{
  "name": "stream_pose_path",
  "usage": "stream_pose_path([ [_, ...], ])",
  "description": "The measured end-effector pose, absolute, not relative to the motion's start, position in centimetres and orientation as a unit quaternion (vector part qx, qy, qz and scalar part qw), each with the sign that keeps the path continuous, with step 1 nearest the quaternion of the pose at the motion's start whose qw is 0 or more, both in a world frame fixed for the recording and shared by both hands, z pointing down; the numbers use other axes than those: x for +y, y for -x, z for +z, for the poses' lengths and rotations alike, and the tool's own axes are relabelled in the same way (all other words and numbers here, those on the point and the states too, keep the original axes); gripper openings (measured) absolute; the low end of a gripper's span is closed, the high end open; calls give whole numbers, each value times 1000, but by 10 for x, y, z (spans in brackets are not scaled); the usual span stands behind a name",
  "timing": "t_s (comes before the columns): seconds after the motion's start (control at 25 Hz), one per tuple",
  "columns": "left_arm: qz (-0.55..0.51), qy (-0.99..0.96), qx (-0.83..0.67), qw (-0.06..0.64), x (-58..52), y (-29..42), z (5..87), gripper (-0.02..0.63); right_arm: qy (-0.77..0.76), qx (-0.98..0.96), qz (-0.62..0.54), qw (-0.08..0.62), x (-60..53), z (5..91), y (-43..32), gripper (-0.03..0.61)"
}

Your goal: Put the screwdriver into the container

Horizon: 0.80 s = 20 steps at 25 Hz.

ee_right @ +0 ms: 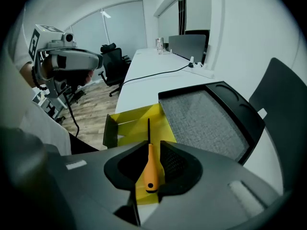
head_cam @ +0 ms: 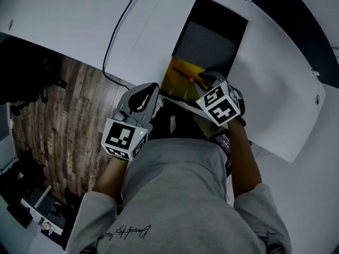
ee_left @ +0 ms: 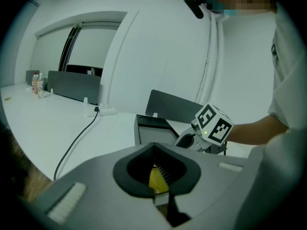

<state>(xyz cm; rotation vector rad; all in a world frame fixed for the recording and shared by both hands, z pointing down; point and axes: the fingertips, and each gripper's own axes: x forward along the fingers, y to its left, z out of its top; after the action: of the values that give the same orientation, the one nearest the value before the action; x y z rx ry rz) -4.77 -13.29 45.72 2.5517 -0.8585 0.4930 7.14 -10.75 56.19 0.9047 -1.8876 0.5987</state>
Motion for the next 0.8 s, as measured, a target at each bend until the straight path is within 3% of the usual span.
stream_pose_path([
  [0.36,165,-919,-308,180,-134,37,436,0,-398,-797,232,391,-109,507,-74,15],
  [0.8,147,-923,-310,174,-127,29,412,0,-420,-815,241,318,-91,459,-77,14],
])
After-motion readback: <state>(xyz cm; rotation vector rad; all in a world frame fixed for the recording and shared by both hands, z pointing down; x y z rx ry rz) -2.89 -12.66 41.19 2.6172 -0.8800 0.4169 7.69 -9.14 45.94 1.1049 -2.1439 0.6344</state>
